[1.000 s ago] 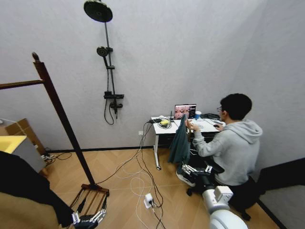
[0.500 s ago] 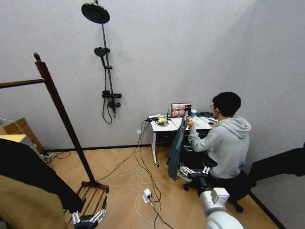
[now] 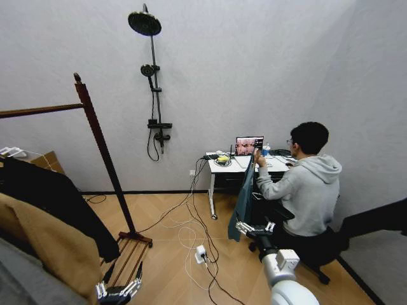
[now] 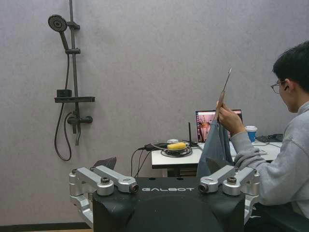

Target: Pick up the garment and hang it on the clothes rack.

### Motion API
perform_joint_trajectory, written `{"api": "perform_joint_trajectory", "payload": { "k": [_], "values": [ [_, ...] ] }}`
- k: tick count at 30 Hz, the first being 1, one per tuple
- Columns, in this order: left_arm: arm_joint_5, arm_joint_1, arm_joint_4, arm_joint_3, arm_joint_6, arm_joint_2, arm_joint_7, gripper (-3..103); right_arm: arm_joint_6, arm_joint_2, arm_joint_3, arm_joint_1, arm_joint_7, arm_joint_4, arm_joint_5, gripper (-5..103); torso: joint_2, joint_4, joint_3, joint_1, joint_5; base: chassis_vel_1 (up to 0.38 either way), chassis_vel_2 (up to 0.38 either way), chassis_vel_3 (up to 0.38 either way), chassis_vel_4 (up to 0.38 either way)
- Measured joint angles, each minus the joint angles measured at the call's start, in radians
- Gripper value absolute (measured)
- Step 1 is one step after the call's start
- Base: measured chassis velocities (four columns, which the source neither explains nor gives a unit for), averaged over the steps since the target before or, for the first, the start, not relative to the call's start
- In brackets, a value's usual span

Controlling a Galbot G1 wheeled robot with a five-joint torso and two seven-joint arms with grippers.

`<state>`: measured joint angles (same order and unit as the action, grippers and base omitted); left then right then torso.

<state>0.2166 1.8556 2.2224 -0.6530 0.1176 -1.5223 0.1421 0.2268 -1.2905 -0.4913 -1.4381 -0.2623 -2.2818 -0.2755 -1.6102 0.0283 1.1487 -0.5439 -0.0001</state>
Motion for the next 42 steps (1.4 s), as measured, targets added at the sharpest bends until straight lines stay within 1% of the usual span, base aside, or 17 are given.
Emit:
{"api": "perform_joint_trajectory", "payload": {
  "k": [15, 20, 24, 25, 32, 33, 34, 37, 40, 42],
  "values": [
    [0.000, 0.000, 0.000, 0.000, 0.000, 0.000, 0.000, 100, -0.007, 0.004, 0.000, 0.008, 0.000, 0.013, 0.001, 100, 0.000, -0.0003, 0.000, 0.001, 0.0003, 0.229, -0.230, -0.226, 0.232],
    [0.000, 0.000, 0.000, 0.000, 0.000, 0.000, 0.000, 100, -0.008, 0.005, 0.007, 0.012, 0.000, 0.016, 0.001, 100, 0.000, 0.0001, 0.000, 0.000, 0.0002, 0.274, -0.266, -0.276, 0.248],
    [0.000, 0.000, 0.000, 0.000, 0.000, 0.000, 0.000, 100, -0.009, 0.006, 0.013, 0.017, 0.000, 0.020, 0.001, 100, 0.000, -0.0004, 0.000, 0.000, 0.0000, 0.235, -0.248, -0.245, 0.256],
    [0.000, 0.000, 0.000, 0.000, 0.000, 0.000, 0.000, 100, -0.009, 0.006, 0.014, 0.017, 0.000, 0.021, 0.001, 100, 0.000, 0.0001, 0.000, 0.001, 0.0001, 0.236, -0.247, -0.224, 0.244],
    [0.000, 0.000, 0.000, 0.000, 0.000, 0.000, 0.000, 100, -0.009, 0.009, 0.021, 0.021, 0.000, 0.025, 0.001, 100, 0.000, -0.0002, 0.000, 0.000, 0.0000, 0.254, -0.256, -0.242, 0.255],
    [0.000, 0.000, 0.000, 0.000, 0.000, 0.000, 0.000, 100, -0.009, 0.009, 0.022, 0.022, 0.000, 0.027, 0.001, 100, 0.000, 0.0001, 0.000, 0.000, -0.0001, 0.253, -0.268, -0.237, 0.238],
    [0.000, 0.000, 0.000, 0.000, 0.000, 0.000, 0.000, 100, -0.010, 0.009, 0.023, 0.023, 0.001, 0.028, 0.001, 100, 0.000, 0.0000, 0.000, 0.000, 0.0003, 0.255, -0.256, -0.287, 0.238],
    [0.000, 0.000, 0.000, 0.000, 0.000, 0.000, 0.000, 100, -0.010, 0.010, 0.026, 0.027, 0.001, 0.031, 0.001, 100, 0.000, -0.0003, 0.000, 0.000, -0.0001, 0.261, -0.253, -0.267, 0.265],
    [0.000, 0.000, 0.000, 0.000, 0.000, 0.000, 0.000, 100, -0.010, 0.011, 0.028, 0.031, 0.001, 0.034, 0.001, 100, 0.000, 0.0000, 0.000, 0.000, 0.0003, 0.265, -0.249, -0.260, 0.256],
    [0.000, 0.000, 0.000, 0.000, 0.000, 0.000, 0.000, 100, -0.010, 0.010, 0.028, 0.032, 0.001, 0.035, 0.001, 100, 0.000, 0.0000, 0.000, 0.000, 0.0000, 0.258, -0.249, -0.268, 0.239]
  ]
}}
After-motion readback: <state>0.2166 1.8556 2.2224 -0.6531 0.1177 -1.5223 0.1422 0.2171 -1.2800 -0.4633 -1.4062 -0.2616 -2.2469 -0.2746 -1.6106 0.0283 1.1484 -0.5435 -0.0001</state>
